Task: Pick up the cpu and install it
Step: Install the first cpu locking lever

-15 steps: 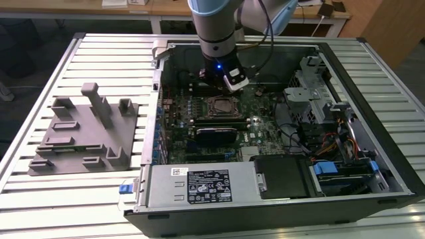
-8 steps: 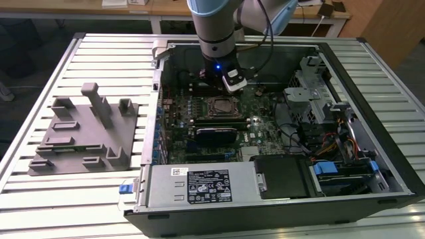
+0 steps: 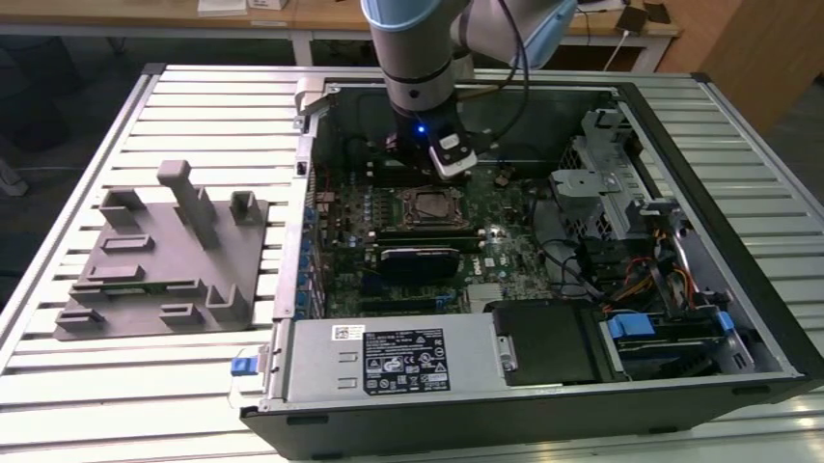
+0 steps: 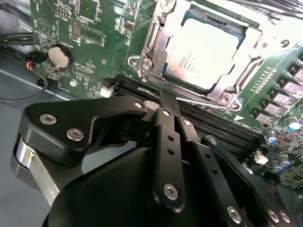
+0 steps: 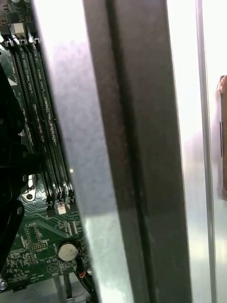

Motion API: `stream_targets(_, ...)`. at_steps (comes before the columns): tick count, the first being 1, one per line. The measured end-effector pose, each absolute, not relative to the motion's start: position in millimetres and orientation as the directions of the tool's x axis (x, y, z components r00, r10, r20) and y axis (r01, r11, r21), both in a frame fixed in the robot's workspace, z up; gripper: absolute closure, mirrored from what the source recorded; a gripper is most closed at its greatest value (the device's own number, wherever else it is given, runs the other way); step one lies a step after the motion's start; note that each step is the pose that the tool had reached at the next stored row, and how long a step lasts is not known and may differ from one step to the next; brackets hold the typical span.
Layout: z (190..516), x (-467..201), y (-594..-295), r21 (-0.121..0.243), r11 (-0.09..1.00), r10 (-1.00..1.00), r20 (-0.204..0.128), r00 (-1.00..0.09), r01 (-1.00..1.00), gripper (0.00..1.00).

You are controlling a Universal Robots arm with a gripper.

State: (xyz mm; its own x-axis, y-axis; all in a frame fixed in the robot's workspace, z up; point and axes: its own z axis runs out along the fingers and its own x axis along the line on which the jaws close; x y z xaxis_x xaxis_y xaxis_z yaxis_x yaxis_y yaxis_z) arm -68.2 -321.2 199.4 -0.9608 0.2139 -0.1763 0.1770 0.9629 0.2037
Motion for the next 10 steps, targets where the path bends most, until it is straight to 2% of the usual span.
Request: stream_targets(10, 197.8, -69.7, -319.3, 0.204, 0.955, 0.250, -0.176, -0.952, 0.214, 0.89)
